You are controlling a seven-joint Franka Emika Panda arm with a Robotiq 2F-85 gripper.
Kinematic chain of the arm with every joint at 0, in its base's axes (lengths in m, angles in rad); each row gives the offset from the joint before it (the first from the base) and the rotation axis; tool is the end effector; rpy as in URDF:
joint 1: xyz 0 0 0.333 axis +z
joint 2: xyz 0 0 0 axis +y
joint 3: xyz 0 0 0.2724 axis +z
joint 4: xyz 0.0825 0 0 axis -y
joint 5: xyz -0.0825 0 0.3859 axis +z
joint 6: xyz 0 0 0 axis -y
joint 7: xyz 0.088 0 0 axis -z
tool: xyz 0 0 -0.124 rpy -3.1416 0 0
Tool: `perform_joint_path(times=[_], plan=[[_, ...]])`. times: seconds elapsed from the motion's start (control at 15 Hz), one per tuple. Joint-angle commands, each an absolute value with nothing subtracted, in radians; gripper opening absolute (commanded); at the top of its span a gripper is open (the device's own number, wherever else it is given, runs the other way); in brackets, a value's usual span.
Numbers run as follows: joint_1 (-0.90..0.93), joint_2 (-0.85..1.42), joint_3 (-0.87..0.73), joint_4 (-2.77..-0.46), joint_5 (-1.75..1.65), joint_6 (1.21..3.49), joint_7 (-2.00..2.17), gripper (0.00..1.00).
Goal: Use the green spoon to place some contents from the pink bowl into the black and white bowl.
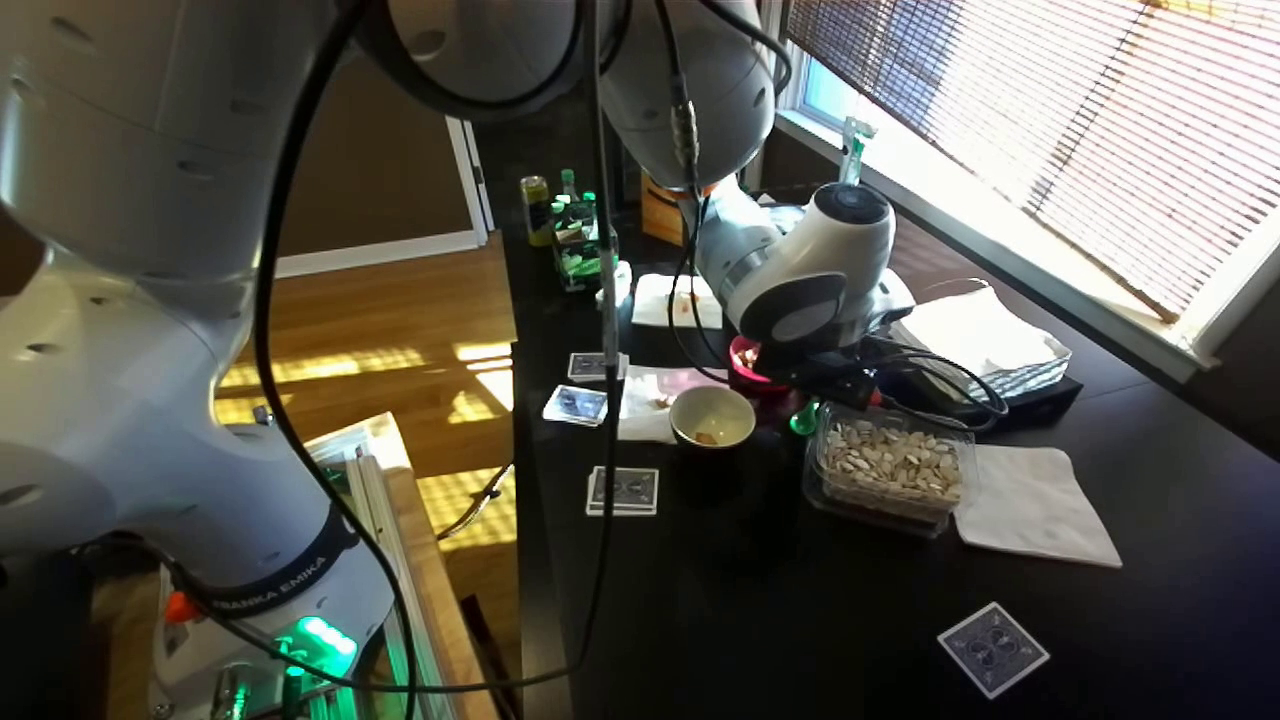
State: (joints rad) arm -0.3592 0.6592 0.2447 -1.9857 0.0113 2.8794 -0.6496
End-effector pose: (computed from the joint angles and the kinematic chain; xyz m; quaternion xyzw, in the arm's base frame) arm 0.6035 -0.0666 0.1089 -0.9638 -0.2237 -0.1435 0.0209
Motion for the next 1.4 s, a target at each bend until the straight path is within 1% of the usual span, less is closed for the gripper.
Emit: perform_joint_path(times=[0.0, 0.33, 0.4, 0.47, 0.6, 0.93, 1.0, 1.07, 1.2, 1.33], plan=[[-0.320, 0.682, 0.208, -1.951, -0.006, 2.872, -0.609, 0.06], [-0.289, 0.687, 0.177, -1.947, -0.020, 2.858, -0.587, 0.06], [-0.283, 0.686, 0.170, -1.948, -0.022, 2.860, -0.582, 0.31], [-0.285, 0.685, 0.172, -1.949, -0.022, 2.858, -0.584, 0.46], [-0.284, 0.681, 0.173, -1.950, -0.019, 2.858, -0.582, 0.58], [-0.289, 0.661, 0.180, -1.962, -0.016, 2.873, -0.585, 0.94], [-0.292, 0.656, 0.183, -1.965, -0.017, 2.887, -0.590, 0.98], [-0.305, 0.656, 0.200, -1.965, -0.014, 2.908, -0.607, 1.00], [-0.322, 0.657, 0.224, -1.962, -0.014, 2.950, -0.625, 1.00], [-0.312, 0.639, 0.217, -1.966, -0.018, 2.964, -0.597, 1.00]])
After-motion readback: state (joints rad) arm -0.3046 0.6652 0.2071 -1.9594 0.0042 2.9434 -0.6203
